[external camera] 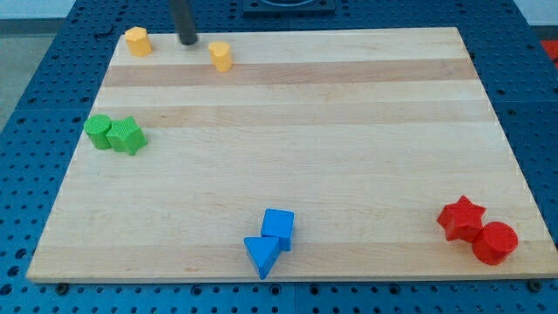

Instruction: Separate the blue triangle and the blue cube

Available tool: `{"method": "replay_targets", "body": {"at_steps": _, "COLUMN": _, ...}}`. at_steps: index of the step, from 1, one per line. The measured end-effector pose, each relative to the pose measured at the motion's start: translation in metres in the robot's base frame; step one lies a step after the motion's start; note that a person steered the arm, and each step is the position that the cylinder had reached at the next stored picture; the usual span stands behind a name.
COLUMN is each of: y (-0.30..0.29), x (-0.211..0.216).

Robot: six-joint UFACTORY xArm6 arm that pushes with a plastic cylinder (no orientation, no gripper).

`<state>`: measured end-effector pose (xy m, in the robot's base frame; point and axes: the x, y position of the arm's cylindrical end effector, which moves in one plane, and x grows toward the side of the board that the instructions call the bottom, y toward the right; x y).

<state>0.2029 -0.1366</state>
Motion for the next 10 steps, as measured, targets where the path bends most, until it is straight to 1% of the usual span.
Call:
{"method": "replay_targets", "body": {"at_steps": 1, "y": 0.097, "x": -0.011}}
{"method": "replay_targets", "body": {"at_steps": 2, "y": 0.176, "x": -0.005}}
{"method": "replay_targets", "body": {"at_steps": 3, "y": 0.23, "x": 0.057}}
{"method": "replay_targets", "body": {"at_steps": 4, "y": 0.239, "x": 0.143}}
{"method": "replay_targets", "body": {"at_steps": 5, "y": 0.239, "x": 0.219}}
{"method": "replay_targets", "body": {"at_steps": 7, "y": 0.239, "x": 0.323}}
{"method": "replay_targets", "body": {"at_steps": 8, "y": 0.239, "x": 0.368}}
{"method": "replay_targets", "body": {"at_steps": 9, "y": 0.209, "x": 0.394}}
{"method": "replay_targets", "body": {"at_steps": 10, "y": 0.163, "x": 0.396}}
